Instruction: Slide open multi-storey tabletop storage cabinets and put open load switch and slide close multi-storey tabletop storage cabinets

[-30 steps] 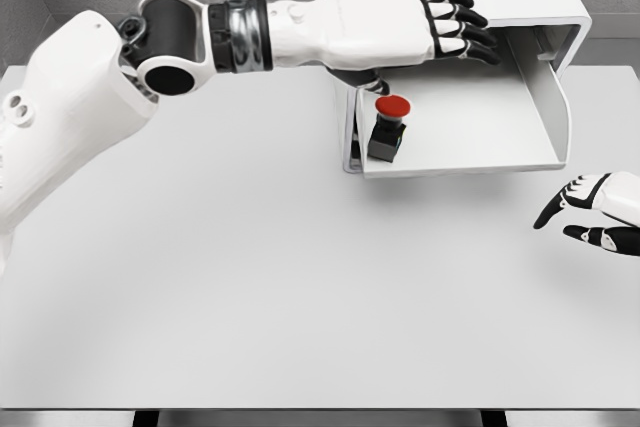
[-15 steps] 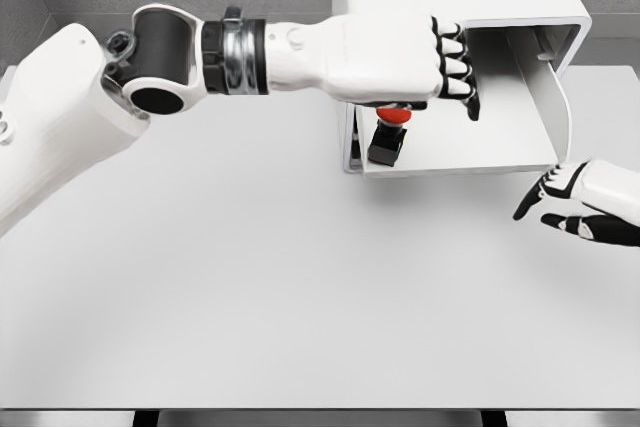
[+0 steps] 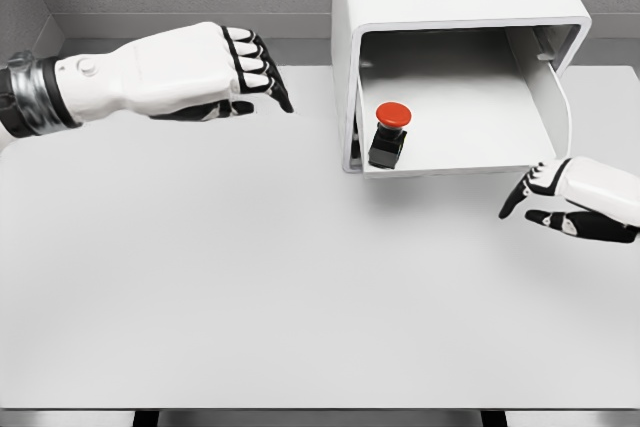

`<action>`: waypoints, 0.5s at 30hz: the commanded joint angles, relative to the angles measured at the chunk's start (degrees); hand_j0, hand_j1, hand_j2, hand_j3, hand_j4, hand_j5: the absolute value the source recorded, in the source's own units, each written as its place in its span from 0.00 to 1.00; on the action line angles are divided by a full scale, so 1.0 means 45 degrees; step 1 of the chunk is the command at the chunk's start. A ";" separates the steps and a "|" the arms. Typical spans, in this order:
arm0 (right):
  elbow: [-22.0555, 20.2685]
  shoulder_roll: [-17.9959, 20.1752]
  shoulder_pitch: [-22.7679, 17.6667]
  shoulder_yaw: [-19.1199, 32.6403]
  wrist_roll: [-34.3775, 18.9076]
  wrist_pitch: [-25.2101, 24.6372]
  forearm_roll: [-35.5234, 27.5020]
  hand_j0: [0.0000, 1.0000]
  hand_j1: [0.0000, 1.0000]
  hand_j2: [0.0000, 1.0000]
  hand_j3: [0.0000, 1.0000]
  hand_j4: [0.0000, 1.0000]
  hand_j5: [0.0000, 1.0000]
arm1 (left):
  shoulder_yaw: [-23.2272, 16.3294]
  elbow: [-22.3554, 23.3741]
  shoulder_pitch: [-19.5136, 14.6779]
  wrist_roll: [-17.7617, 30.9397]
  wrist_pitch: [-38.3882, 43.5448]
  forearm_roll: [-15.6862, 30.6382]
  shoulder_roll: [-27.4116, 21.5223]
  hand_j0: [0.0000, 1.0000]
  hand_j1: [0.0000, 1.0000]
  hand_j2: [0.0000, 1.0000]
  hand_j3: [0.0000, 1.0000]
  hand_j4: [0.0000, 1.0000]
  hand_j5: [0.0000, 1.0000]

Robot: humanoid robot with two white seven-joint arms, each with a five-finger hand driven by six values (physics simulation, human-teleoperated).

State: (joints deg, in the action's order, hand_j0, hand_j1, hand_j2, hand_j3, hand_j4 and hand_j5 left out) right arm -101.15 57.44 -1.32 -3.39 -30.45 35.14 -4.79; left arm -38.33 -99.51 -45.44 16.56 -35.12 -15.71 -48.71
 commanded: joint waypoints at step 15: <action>0.0095 -0.0809 0.1015 -0.0613 -0.0109 -0.0031 0.0556 0.53 0.53 0.53 0.53 0.53 0.53 | 0.1877 0.0589 0.2051 -0.0048 0.0026 0.0405 -0.2086 1.00 1.00 1.00 1.00 1.00 1.00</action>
State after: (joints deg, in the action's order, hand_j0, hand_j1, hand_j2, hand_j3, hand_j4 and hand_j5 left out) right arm -100.78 54.40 3.87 -5.99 -30.89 35.13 -2.73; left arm -30.05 -96.89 -35.95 16.42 -35.09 -14.23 -57.76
